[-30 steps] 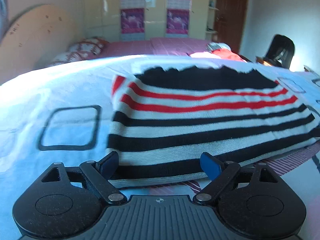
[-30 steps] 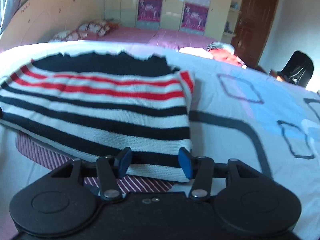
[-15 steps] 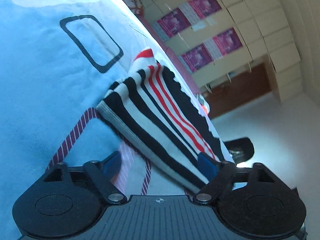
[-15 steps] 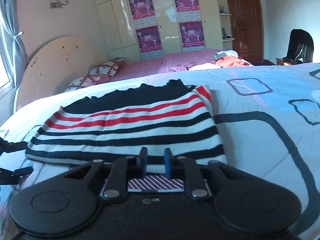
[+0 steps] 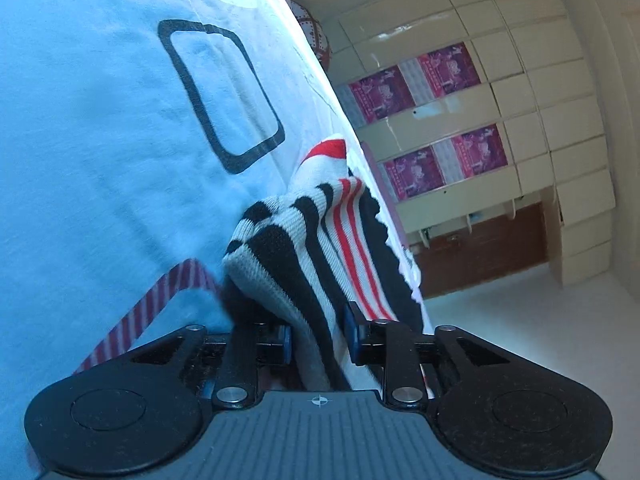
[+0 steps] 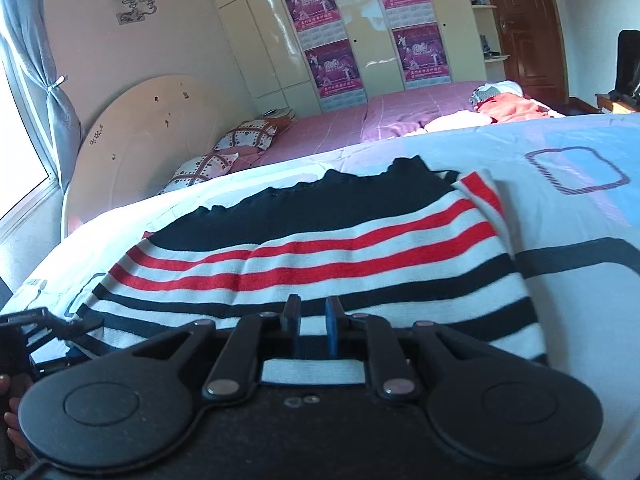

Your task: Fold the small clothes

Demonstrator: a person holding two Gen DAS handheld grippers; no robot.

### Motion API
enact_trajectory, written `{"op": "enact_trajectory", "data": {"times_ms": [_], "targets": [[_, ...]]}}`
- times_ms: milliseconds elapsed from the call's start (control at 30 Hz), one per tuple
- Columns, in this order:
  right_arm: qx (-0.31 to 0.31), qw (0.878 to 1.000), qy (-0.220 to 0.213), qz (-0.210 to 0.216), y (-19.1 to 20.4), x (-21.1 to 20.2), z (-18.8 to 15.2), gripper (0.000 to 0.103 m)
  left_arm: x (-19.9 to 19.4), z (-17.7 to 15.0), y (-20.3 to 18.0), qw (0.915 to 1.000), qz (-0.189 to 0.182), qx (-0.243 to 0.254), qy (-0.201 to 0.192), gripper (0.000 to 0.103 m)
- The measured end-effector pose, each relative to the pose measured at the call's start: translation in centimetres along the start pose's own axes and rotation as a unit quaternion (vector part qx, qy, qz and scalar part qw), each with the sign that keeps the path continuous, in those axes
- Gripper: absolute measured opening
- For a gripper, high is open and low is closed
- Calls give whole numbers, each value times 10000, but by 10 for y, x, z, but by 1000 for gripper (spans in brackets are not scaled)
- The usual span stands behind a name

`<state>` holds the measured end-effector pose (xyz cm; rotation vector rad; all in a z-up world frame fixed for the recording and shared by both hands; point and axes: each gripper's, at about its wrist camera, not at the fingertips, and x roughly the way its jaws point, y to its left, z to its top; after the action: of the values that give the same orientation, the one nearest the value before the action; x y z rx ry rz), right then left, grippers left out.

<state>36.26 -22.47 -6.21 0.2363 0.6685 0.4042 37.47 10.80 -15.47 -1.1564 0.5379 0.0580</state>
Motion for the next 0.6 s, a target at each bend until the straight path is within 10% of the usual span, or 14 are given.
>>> {"op": "enact_trajectory", "data": {"times_ms": [167,267,600], "targets": [[-132,9998,107,60,15,14,3,25,16,6,-14,9997,-202,152,-14,60],[-181,9996,197,-56,23,21,7,23,26,9,-20,9988,-201,430,-103,60],[-519,9974,311,-381,53,42,18,13,48,28,-1,9984,-481,144,-249,19]]}}
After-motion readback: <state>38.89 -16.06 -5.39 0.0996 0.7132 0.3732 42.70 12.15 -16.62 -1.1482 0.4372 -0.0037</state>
